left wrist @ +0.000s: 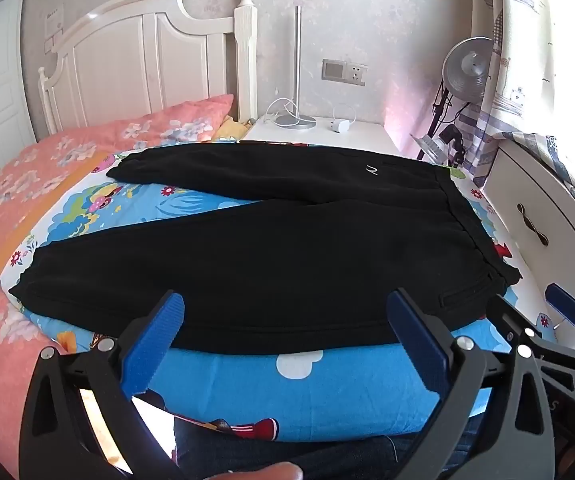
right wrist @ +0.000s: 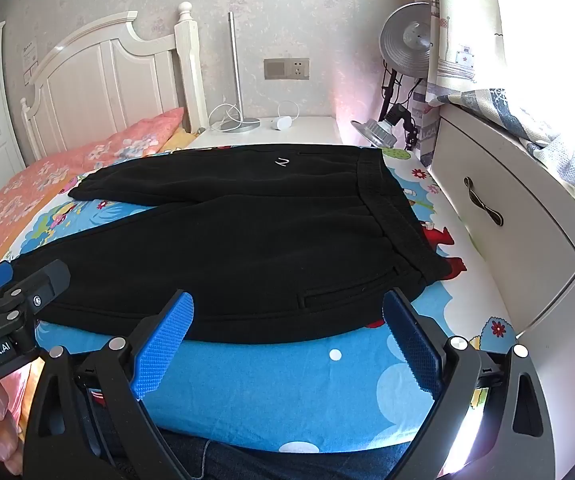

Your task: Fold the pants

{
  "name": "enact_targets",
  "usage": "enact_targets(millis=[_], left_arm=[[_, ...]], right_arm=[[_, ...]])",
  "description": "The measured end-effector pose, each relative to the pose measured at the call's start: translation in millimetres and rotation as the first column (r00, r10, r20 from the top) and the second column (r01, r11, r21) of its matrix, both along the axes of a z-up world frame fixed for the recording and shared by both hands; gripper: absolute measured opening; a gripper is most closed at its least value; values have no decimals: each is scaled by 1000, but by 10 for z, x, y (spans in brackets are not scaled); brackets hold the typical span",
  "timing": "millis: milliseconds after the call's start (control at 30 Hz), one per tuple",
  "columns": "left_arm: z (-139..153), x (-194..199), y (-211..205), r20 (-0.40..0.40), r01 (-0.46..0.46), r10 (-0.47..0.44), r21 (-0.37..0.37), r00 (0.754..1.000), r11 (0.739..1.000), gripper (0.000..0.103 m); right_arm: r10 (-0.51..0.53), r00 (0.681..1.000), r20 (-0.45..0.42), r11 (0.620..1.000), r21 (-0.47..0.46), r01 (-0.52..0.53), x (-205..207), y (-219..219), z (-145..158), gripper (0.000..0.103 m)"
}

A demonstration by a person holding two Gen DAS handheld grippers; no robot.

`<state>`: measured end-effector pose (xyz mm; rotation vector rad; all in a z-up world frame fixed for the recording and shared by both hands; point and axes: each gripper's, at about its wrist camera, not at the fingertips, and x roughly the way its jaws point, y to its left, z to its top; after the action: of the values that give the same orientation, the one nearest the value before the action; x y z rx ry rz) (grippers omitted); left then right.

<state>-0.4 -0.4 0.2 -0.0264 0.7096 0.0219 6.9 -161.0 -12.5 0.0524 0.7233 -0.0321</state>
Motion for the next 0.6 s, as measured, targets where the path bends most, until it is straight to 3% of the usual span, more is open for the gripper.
enact_targets(millis=[600], left_arm=[[4,-29,-14,-7,2,-2,-2,1000,1000,101]], right_arm=[[0,1000,-2,1000,2,0,0,9,9,92]])
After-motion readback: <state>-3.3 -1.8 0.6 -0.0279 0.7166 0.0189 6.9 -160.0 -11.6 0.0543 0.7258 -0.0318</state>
